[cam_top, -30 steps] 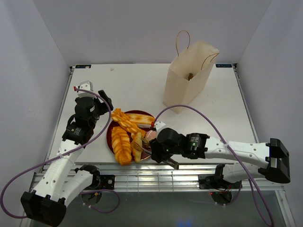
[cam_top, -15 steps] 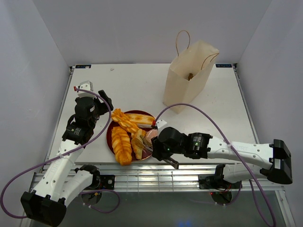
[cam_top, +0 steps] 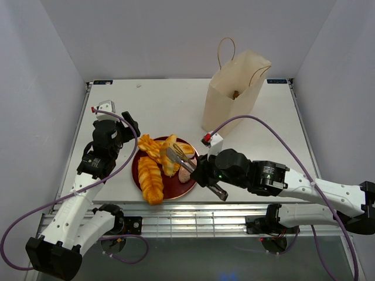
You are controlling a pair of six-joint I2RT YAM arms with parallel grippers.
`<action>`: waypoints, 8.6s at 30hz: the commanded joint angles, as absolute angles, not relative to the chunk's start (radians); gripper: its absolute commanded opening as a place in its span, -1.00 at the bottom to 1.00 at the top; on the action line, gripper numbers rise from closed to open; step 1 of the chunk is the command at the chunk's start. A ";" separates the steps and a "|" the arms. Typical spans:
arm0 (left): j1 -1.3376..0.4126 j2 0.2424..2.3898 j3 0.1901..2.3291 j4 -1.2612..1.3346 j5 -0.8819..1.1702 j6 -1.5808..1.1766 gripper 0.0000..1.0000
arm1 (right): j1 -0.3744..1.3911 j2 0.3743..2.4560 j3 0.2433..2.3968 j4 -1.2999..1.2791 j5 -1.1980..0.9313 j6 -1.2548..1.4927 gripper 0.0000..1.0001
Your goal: Place the fake bread into the paper bag
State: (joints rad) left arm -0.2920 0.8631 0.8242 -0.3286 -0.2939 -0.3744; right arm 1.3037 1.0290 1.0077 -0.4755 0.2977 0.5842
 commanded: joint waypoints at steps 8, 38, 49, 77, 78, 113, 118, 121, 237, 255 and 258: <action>-0.296 0.850 0.816 -0.311 -0.284 -0.377 0.79 | 1.299 0.989 1.218 -0.449 0.592 0.390 -0.14; -0.296 0.828 0.819 -0.311 -0.270 -0.376 0.79 | 0.493 1.167 1.532 -0.316 0.187 0.166 -0.06; -0.298 0.821 0.822 -0.311 -0.261 -0.376 0.79 | 0.365 1.262 1.566 -0.340 0.101 0.130 0.01; -0.299 0.816 0.819 -0.311 -0.259 -0.374 0.79 | 0.233 1.276 1.621 -0.362 -0.139 0.135 0.06; -0.298 0.816 0.821 -0.311 -0.259 -0.374 0.79 | 0.233 1.263 1.618 -0.361 -0.176 0.135 0.06; -0.298 0.833 0.819 -0.316 -0.307 -0.361 0.96 | 0.781 1.011 1.025 -0.416 -0.209 0.121 0.16; -0.299 0.833 0.818 -0.316 -0.307 -0.360 0.96 | 0.793 0.936 0.902 -0.446 -0.189 0.149 0.18; -0.298 0.834 0.818 -0.316 -0.307 -0.360 0.93 | 0.799 0.908 0.864 -0.485 -0.166 0.170 0.18; -0.298 0.805 0.818 -0.313 -0.253 -0.368 0.96 | 1.048 1.126 0.862 -0.541 0.043 0.554 -0.10; -0.298 0.799 0.818 -0.310 -0.242 -0.371 0.96 | 1.052 1.069 0.896 -0.603 0.135 0.658 0.19; -0.298 0.798 0.816 -0.310 -0.239 -0.373 0.96 | 1.066 1.072 0.890 -0.606 0.164 0.702 0.19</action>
